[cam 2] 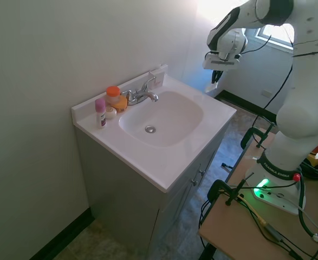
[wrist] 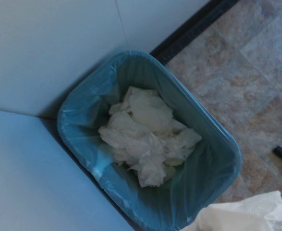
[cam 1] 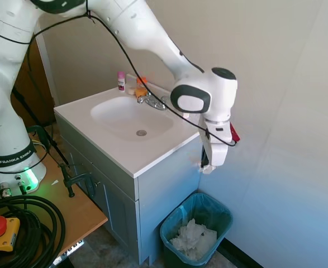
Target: Throw the tissue in the trash bin
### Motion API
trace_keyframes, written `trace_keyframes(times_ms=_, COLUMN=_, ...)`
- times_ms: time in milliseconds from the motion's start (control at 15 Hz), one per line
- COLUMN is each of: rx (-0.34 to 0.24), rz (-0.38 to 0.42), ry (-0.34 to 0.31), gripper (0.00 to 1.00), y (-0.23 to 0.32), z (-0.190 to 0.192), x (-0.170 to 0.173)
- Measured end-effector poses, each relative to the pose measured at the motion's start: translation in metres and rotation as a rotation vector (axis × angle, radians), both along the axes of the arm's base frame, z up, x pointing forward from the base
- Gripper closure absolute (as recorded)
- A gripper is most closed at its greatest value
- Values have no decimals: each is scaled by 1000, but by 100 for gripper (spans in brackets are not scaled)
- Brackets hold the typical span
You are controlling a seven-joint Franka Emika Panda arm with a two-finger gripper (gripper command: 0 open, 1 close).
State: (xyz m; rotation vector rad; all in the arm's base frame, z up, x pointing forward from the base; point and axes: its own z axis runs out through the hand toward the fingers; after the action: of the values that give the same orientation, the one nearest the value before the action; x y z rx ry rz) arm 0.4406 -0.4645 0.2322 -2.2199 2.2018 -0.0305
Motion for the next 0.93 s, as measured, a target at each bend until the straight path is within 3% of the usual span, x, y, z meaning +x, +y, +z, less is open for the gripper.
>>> trace_keyframes(times_ms=533, rx=47, rz=33, ry=36, gripper=0, y=2, z=-9, x=10)
trace_keyframes(times_ms=933, rx=43, rz=68, ry=41, gripper=0, y=3, z=-8, x=12)
